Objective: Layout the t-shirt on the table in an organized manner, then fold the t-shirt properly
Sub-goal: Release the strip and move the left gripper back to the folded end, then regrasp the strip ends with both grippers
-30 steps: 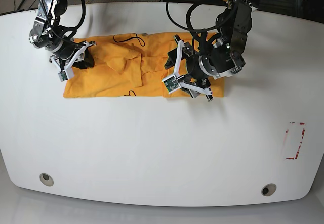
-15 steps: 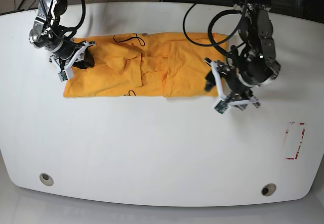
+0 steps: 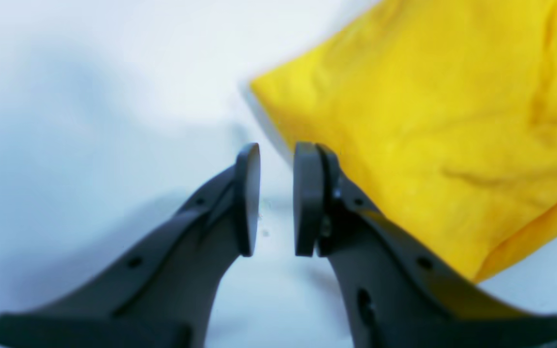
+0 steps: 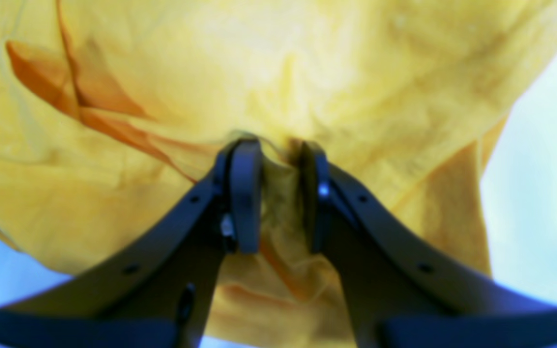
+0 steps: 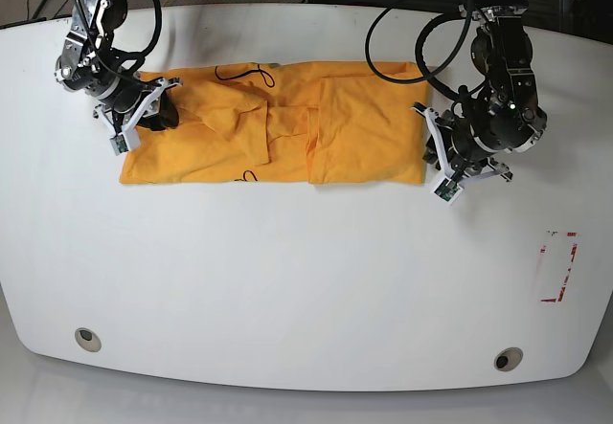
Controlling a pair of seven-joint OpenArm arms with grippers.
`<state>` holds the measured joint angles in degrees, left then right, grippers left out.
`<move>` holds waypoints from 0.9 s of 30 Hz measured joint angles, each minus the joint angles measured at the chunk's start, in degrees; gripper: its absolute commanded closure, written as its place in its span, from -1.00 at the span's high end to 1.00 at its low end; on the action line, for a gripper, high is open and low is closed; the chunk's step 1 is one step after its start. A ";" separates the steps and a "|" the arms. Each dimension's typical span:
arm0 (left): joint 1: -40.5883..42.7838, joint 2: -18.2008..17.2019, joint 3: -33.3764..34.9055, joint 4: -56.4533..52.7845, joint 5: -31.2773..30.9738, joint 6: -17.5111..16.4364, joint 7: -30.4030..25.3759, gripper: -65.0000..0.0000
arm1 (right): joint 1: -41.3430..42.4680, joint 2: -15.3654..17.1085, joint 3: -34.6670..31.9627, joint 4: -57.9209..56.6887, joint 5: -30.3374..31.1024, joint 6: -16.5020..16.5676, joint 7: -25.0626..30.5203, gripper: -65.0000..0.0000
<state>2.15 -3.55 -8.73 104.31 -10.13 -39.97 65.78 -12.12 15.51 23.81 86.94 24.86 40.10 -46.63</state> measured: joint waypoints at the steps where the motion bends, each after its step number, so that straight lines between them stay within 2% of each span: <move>1: 0.13 0.04 0.00 -0.94 0.02 0.02 -0.22 -0.70 | -0.02 -0.02 0.00 0.00 0.00 0.00 0.00 -0.58; 4: 0.22 -0.20 0.02 -4.04 -0.02 0.02 -0.79 -0.70 | -0.02 -0.11 0.07 0.00 0.02 0.00 0.04 -0.58; 9: 0.74 -2.54 0.26 -8.00 -0.07 0.02 -2.34 -0.70 | -0.07 -0.28 0.04 1.60 -0.48 0.00 -0.70 -0.56; 13: 1.51 -5.18 0.20 -10.32 0.00 0.02 -4.87 -0.70 | -0.76 -0.87 -0.26 6.14 -2.78 -0.07 -4.61 -0.55; 17: 1.57 -6.71 0.11 -11.82 -0.20 0.00 -6.58 -0.70 | -2.01 -2.43 1.62 11.45 -0.24 -0.37 -6.62 -0.41; 21: 1.18 -7.65 0.26 -12.76 -0.24 0.00 -7.78 -0.70 | -1.25 -3.15 6.75 16.28 5.55 0.35 -12.63 0.08; 22: 1.18 -7.87 0.24 -12.94 -0.42 0.02 -8.04 -0.70 | -0.66 -3.28 8.33 17.07 6.64 0.15 -14.82 0.29; 27: 1.14 -8.61 0.17 -13.25 -0.57 0.02 -8.22 -0.70 | 3.13 -3.28 17.20 18.95 10.97 -0.24 -23.56 0.98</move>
<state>3.29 -12.16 -8.56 91.07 -10.70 -39.94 57.56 -8.99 12.23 41.01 105.89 35.83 39.86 -70.19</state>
